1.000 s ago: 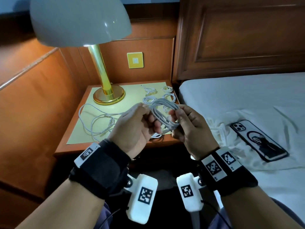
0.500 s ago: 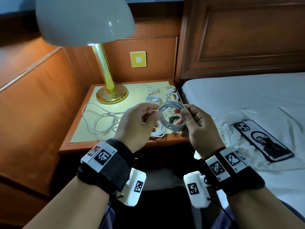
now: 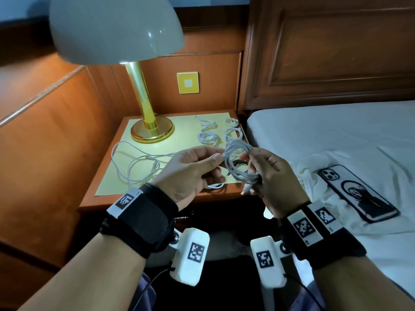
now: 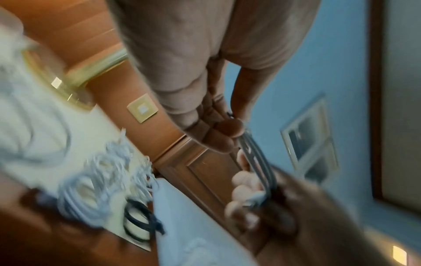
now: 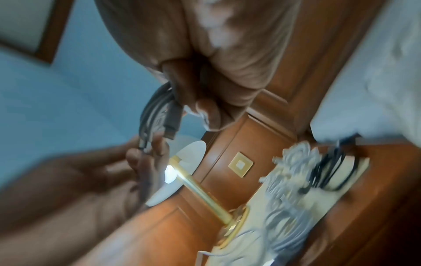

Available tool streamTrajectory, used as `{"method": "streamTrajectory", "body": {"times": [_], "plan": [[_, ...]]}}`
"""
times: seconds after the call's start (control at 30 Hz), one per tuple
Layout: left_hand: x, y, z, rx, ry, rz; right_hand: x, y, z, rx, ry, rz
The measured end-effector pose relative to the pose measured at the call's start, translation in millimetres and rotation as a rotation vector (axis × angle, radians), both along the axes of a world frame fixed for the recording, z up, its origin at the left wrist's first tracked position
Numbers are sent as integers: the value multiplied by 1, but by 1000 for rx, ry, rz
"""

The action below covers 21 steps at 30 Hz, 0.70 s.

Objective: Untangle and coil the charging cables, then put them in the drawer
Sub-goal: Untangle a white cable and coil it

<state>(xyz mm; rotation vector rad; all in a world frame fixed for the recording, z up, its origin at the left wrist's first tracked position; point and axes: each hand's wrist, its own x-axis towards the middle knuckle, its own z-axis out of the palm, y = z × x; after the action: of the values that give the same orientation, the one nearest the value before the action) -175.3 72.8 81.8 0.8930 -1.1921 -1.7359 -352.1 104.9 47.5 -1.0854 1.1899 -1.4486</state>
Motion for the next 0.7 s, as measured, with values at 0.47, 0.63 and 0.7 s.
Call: {"method": "streamTrajectory", "body": {"times": [0.47,0.63,0.7], "plan": [[-1,-2,-11,-446,-508,151,-2,1,-3,-128,352,-103],[2,1,-1,-234,-69,-72,-3,0,-4,-61,27,-27],[6,0,0,-182,-28,-120,1,2,-6,-27,-46,22]]}}
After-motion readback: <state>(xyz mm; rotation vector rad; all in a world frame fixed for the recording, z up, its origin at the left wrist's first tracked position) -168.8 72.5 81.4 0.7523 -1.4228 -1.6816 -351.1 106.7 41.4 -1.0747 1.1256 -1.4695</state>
